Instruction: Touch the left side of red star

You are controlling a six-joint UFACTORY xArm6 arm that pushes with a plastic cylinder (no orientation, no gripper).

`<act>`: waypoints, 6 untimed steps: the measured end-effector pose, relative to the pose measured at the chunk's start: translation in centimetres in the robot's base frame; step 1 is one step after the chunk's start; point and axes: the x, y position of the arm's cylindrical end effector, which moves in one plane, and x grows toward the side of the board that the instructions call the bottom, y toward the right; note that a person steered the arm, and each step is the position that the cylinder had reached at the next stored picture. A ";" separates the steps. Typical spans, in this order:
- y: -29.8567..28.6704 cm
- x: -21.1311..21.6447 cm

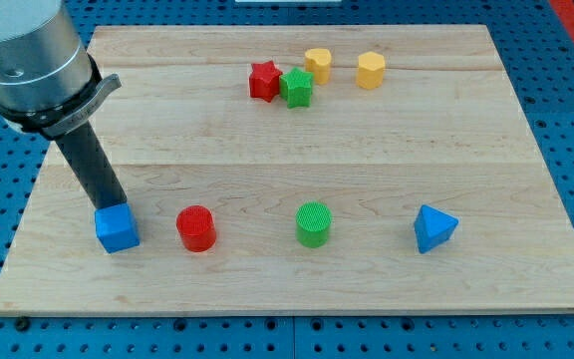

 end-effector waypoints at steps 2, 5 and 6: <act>4.3 -8.0; 9.4 -16.2; 13.0 -17.5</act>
